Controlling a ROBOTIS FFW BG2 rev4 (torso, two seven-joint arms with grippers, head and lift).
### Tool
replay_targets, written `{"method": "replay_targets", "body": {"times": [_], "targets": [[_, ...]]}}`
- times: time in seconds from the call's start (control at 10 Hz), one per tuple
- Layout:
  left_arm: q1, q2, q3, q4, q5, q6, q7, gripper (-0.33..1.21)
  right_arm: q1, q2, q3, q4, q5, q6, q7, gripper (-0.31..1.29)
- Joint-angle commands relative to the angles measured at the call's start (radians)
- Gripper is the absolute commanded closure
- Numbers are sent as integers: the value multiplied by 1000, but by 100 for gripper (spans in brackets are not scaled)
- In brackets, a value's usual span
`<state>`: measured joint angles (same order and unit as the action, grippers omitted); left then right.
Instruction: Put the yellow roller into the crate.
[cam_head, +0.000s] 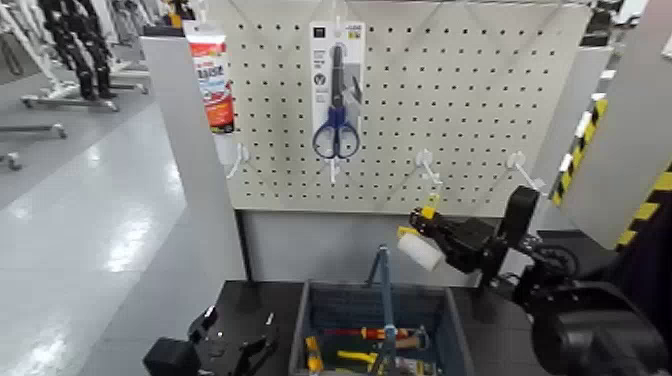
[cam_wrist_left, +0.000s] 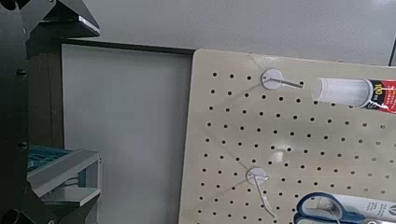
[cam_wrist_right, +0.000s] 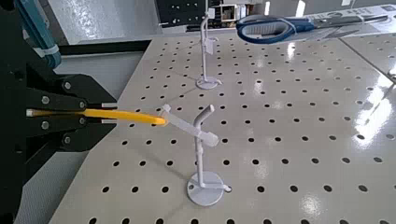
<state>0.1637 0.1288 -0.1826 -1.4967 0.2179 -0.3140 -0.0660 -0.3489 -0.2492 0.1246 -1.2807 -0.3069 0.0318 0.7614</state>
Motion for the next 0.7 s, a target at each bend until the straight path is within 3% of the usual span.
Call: {"method": "replay_targets", "body": {"times": [0.1,0.7], "targets": [[0,0,2,1,0,0,0,11,60,14,-46,-104,15,33,4,124],[8,3,5,-8,1,-4,2,11,215,62,-146,-335,23,119,-11,124]]}}
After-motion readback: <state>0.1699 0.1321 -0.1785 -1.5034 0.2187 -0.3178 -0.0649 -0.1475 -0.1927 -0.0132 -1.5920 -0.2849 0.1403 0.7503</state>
